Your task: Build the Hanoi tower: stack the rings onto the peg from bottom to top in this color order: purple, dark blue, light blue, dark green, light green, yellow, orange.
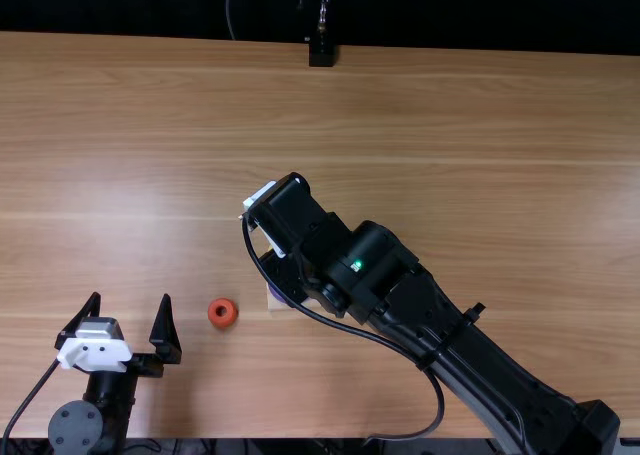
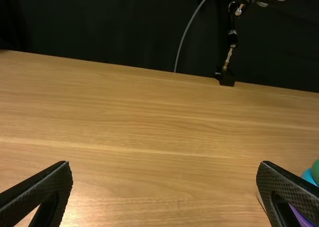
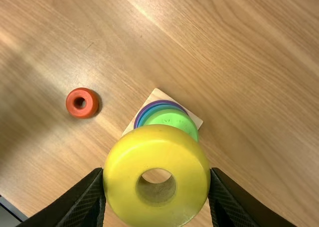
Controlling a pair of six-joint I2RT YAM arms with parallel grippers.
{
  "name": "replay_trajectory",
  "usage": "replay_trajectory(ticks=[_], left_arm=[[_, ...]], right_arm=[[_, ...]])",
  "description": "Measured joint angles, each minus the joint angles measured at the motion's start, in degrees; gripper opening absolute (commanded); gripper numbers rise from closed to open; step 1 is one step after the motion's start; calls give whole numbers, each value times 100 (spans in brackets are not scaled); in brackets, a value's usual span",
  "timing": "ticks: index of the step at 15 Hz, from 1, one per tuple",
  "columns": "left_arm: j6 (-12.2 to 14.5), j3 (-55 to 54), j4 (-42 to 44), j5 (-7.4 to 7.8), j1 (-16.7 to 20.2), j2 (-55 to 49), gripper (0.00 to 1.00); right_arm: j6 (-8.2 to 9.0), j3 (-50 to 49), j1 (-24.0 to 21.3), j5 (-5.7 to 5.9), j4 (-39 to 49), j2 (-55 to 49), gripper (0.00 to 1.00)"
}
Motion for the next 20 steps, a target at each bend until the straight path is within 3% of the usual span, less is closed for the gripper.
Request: replay_trajectory(ticks=[15,20], left_arm=[[-2,0,4,0,-2,0,100],[-2,0,4,0,0,0,100]], right_arm=[[-55,37,-166,2,2,0,0],[-72,37,-164,2,-15,-2,16]])
